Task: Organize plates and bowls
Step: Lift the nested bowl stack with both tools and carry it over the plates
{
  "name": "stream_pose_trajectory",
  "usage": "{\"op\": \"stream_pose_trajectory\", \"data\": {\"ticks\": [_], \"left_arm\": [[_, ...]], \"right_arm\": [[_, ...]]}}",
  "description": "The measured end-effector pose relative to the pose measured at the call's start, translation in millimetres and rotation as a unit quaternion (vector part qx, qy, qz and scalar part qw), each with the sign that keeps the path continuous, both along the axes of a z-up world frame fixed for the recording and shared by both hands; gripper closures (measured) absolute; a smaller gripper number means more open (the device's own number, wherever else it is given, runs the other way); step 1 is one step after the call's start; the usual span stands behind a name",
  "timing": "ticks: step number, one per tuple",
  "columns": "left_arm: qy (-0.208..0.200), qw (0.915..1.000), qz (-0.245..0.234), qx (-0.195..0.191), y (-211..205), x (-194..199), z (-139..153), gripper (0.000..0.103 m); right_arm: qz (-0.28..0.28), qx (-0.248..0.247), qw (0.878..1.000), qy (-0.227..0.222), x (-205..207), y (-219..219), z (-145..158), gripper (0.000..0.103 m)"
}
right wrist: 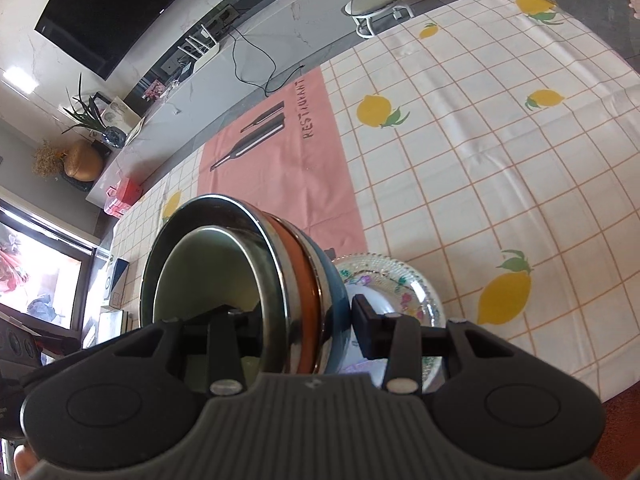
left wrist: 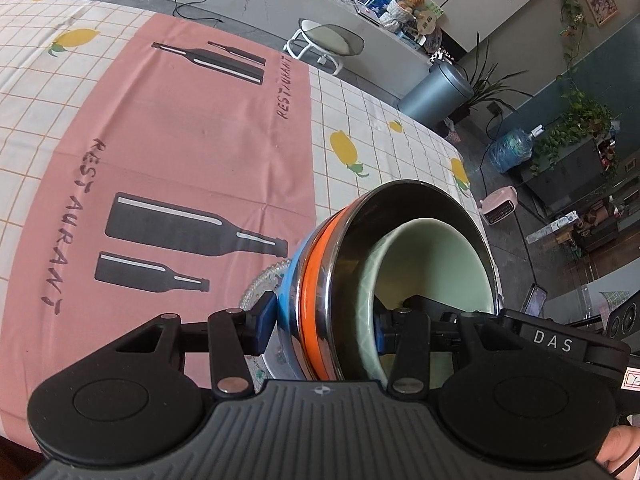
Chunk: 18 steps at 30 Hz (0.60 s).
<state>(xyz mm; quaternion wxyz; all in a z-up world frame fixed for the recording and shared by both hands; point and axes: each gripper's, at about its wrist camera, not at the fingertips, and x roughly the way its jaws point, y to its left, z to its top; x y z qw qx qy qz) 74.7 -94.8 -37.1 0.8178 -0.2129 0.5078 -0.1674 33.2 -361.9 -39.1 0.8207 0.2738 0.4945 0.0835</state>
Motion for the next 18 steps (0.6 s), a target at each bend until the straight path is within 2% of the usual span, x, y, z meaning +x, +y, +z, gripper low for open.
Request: {"op": "stream_pose_trajectory", "data": {"ticks": [8, 18], "left_arm": [[0.031, 0.9995, 0.001, 0.01, -6.9, -0.7, -21.1, 0.052], [0.04, 0.9991, 0.005, 0.014, -9.7, 2.0, -27.5, 0.052]], "right_arm": [[-0.005, 0.009, 1.0, 0.029, -0.6, -10.7, -29.1, 0.063], [-0.005, 0.01, 0.999, 0.036, 3.8, -10.6, -40.2, 0.064]]}}
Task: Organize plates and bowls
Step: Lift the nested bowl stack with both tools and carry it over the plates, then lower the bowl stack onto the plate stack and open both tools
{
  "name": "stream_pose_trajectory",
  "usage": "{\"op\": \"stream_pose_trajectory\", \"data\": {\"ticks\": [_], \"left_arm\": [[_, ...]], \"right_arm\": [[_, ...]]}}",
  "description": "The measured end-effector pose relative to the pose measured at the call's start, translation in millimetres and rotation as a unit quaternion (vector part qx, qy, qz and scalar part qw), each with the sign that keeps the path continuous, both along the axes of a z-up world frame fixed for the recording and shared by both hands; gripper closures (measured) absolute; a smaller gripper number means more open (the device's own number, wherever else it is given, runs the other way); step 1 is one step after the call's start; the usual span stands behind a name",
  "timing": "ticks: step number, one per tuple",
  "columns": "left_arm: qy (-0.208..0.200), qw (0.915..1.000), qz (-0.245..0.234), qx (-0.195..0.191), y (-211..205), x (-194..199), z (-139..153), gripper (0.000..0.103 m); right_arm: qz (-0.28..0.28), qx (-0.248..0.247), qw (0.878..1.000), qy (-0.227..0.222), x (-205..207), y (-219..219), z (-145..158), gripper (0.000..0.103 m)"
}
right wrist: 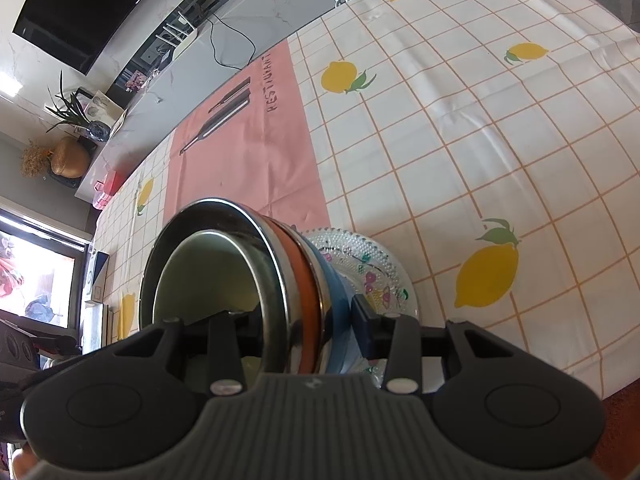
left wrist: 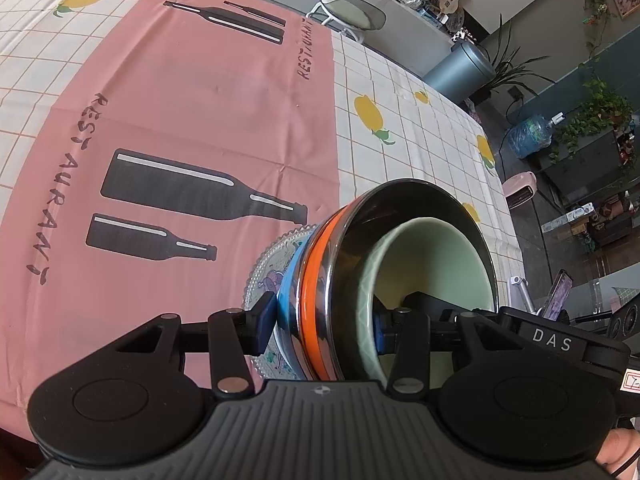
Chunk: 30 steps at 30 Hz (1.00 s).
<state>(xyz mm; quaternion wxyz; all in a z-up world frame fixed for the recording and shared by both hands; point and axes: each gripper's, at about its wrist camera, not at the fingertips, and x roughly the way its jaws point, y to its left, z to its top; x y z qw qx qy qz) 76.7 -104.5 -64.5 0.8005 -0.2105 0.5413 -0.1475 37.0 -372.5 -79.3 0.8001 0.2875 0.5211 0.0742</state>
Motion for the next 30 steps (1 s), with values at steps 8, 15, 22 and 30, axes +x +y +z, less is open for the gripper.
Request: {"op": "stream_pose_trajectory", "data": {"ticks": [8, 15, 22, 30], "left_arm": [[0.007, 1.0, 0.001, 0.005, -0.2, 1.3, -5.7, 0.052], [-0.001, 0.9999, -0.001, 0.011, -1.4, 1.1, -5.7, 0.052], [-0.009, 0.9999, -0.002, 0.01, -4.0, 4.4, 4.0, 0.052], [0.01, 0.9998, -0.008, 0.013, -6.6, 2.8, -4.5, 0.052]], "right_arm": [[0.005, -0.001, 1.0, 0.002, 2.3, -0.1, -6.5, 0.064], [0.005, 0.002, 1.0, -0.002, 4.3, -0.2, -10.7, 0.064], [0.008, -0.004, 1.0, -0.012, 10.0, -0.5, -2.3, 0.064], [0.01, -0.005, 1.0, -0.001, 9.3, -2.9, -2.6, 0.064]]}}
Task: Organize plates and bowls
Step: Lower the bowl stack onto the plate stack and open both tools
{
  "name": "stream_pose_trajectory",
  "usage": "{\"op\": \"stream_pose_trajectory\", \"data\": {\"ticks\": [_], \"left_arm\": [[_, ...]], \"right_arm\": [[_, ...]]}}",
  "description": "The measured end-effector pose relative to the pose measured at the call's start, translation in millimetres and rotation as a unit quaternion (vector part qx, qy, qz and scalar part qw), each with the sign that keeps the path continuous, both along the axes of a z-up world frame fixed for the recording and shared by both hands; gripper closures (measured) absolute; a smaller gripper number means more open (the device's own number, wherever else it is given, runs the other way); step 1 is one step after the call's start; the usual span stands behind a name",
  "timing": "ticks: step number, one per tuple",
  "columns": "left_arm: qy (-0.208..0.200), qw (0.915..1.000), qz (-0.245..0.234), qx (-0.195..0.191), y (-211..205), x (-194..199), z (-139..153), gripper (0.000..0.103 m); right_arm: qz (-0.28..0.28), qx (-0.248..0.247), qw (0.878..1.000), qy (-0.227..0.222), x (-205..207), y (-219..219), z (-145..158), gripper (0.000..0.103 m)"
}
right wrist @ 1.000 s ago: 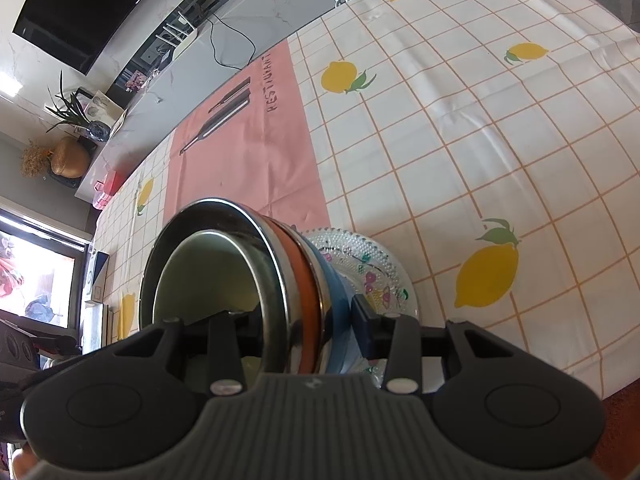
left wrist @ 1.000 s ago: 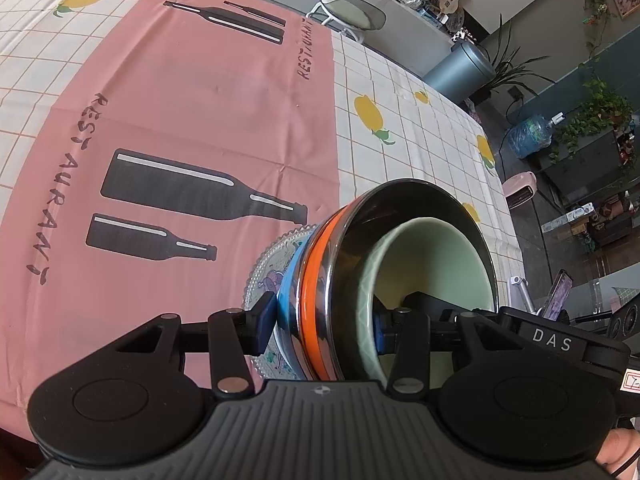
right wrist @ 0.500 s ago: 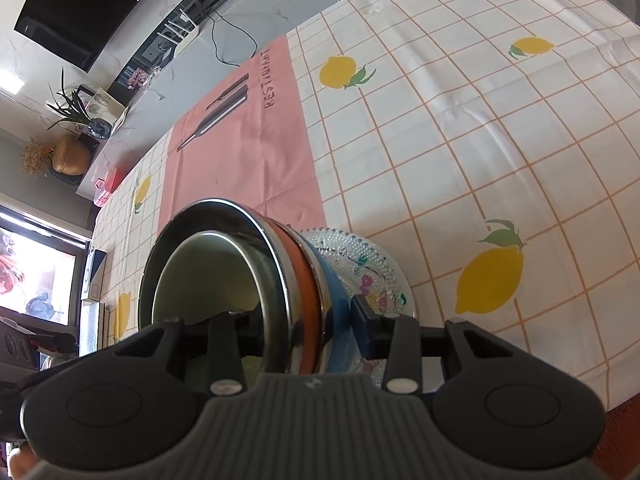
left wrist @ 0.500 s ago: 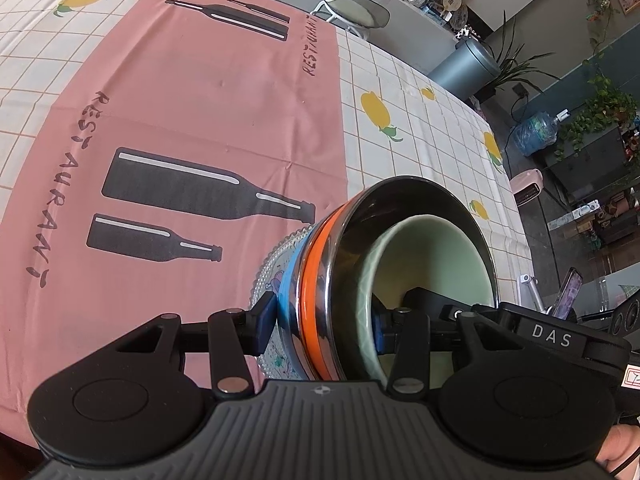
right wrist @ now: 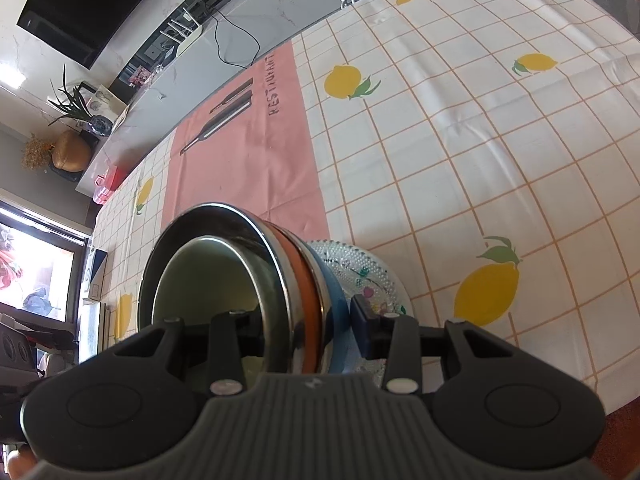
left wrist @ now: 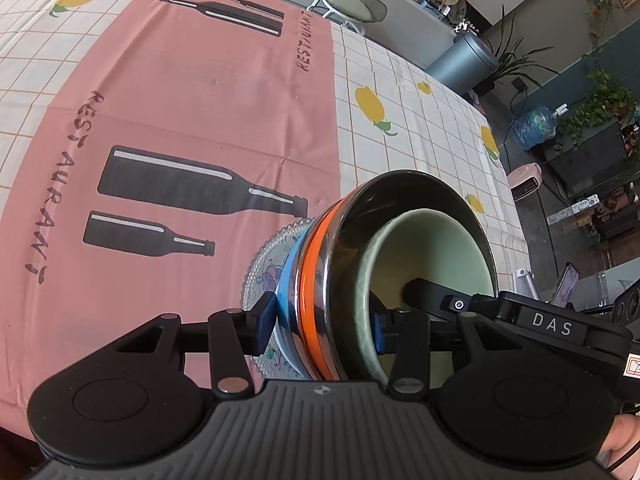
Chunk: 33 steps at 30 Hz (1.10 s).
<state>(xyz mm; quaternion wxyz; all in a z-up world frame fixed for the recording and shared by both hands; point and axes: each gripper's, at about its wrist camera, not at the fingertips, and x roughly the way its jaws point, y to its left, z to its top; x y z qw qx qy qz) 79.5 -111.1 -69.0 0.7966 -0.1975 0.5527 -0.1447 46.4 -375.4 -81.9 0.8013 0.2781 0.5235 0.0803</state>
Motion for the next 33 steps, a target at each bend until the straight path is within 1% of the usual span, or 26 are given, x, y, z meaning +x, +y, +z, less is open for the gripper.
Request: {"op": "stream_pose_trajectory", "data": {"ticks": [4, 11, 14, 15, 16, 17, 18, 22, 24, 26, 30, 33], "left_arm": [[-0.006, 1.0, 0.001, 0.004, 0.1, -0.7, -0.8, 0.052], [-0.003, 1.0, 0.002, 0.002, 1.3, -0.9, -1.8, 0.051], [0.0, 1.0, 0.001, -0.006, 3.0, -0.1, -1.7, 0.048], [0.0, 1.0, 0.001, -0.006, 3.6, -0.5, -1.2, 0.043], [-0.003, 1.0, 0.001, -0.008, 4.5, -0.6, 0.8, 0.04], [-0.008, 0.9999, 0.002, -0.011, 5.6, -1.5, 3.0, 0.035], [-0.015, 0.9998, 0.002, -0.012, 6.9, -3.4, 7.3, 0.032], [-0.053, 0.9985, -0.012, -0.009, 10.0, -11.1, 28.1, 0.028], [-0.08, 0.9966, -0.018, -0.006, 12.7, -17.0, 40.0, 0.026], [-0.115, 0.993, -0.026, 0.002, 16.0, -24.5, 53.1, 0.025], [-0.193, 0.9797, -0.045, 0.029, 21.5, -46.1, 78.6, 0.025], [-0.25, 0.9659, -0.05, 0.044, 29.4, -65.5, 96.3, 0.027]], "right_arm": [[-0.01, 0.01, 1.0, 0.01, -3.9, -2.7, -11.0, 0.064], [-0.009, 0.012, 1.0, 0.004, -4.4, -2.2, -11.5, 0.063], [0.0, 0.001, 1.0, -0.001, -3.9, 1.7, -8.0, 0.06], [0.004, -0.004, 1.0, -0.005, -4.2, 3.4, -6.0, 0.057], [0.01, -0.011, 1.0, -0.013, -4.7, 5.5, -2.7, 0.053], [0.015, -0.019, 0.999, -0.023, -5.9, 7.8, 2.2, 0.05], [0.018, -0.032, 0.999, -0.032, -6.8, 10.5, 6.9, 0.044], [0.035, -0.094, 0.992, -0.073, -11.6, 20.6, 28.5, 0.037], [0.041, -0.12, 0.987, -0.098, -16.8, 25.2, 40.3, 0.036], [0.049, -0.142, 0.981, -0.124, -22.7, 30.9, 51.8, 0.033], [0.066, -0.176, 0.967, -0.172, -37.1, 46.0, 71.9, 0.029], [0.077, -0.199, 0.954, -0.209, -49.2, 61.3, 86.2, 0.026]]}}
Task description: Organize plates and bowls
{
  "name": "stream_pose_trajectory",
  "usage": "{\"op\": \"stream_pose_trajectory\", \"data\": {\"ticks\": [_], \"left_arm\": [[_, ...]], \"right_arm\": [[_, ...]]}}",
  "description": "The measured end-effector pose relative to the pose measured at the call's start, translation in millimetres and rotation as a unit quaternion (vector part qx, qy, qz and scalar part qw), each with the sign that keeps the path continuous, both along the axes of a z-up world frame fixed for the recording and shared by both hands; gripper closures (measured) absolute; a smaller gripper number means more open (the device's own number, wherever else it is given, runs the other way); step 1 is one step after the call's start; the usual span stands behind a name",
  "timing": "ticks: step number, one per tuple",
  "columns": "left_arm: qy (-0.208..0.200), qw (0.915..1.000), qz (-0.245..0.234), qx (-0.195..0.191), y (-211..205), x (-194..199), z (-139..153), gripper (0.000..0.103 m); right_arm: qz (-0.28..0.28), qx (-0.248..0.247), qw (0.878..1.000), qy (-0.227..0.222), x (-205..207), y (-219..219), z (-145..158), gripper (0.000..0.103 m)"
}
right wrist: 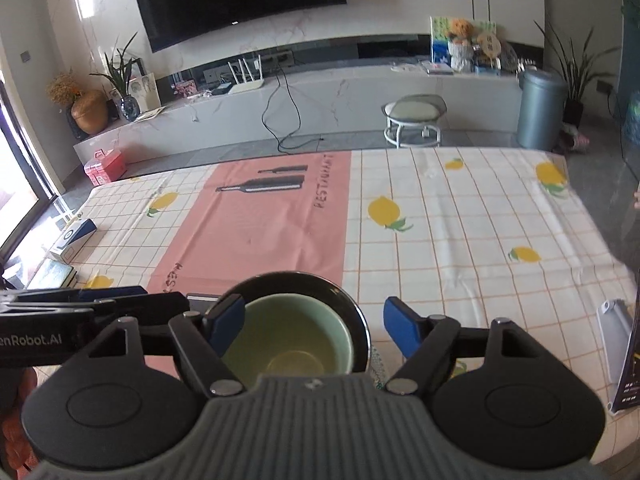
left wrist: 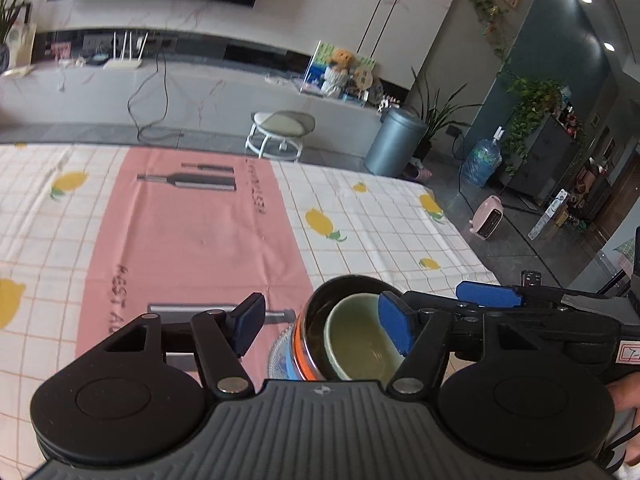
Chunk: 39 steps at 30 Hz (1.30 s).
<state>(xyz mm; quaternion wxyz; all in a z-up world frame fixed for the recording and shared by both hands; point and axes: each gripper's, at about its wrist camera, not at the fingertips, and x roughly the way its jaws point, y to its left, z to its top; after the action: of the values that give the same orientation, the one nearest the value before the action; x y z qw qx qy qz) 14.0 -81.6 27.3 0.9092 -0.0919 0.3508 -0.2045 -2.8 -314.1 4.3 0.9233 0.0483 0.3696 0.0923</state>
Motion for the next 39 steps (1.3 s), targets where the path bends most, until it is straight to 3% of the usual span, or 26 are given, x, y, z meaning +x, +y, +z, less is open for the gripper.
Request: {"op": "stream_pose_trajectory", "data": {"ticks": [8, 13, 15, 19, 24, 31, 35, 39], "left_arm": [[-0.122, 0.9903, 0.029, 0.061, 17.7, -46.9, 32.5, 0.029], [-0.153, 0.9834, 0.049, 0.084, 28.4, -70.2, 35.8, 0.028], [-0.165, 0.9795, 0.058, 0.101, 30.0, -78.6, 34.4, 0.017], [-0.185, 0.9697, 0.074, 0.141, 27.1, -93.2, 25.6, 0.015], [-0.177, 0.9687, 0.086, 0.152, 26.6, -105.1, 7.8, 0.015], [-0.123, 0.9741, 0.105, 0.158, 36.3, -107.9, -23.9, 0.011], [-0.075, 0.9758, 0.11, 0.173, 37.2, -100.2, -43.4, 0.011], [-0.048, 0.9795, 0.109, 0.163, 40.5, -97.8, -54.2, 0.011]], "right_arm": [[0.021, -0.007, 0.998, -0.061, -34.9, 34.9, 27.7, 0.019], [0.02, 0.005, 0.996, -0.082, -60.0, 48.8, 31.8, 0.013], [0.017, -0.001, 0.996, -0.092, -72.2, 55.5, 29.5, 0.013], [0.016, -0.011, 0.994, -0.105, -92.6, 66.5, 19.7, 0.013], [0.006, -0.026, 0.993, -0.117, -118.6, 79.0, 3.1, 0.007], [-0.018, -0.067, 0.989, -0.129, -136.3, 86.3, -13.3, 0.003], [-0.029, -0.057, 0.991, -0.114, -132.4, 84.2, -24.2, 0.003], [-0.033, -0.048, 0.994, -0.087, -125.4, 84.3, -36.6, 0.003]]}}
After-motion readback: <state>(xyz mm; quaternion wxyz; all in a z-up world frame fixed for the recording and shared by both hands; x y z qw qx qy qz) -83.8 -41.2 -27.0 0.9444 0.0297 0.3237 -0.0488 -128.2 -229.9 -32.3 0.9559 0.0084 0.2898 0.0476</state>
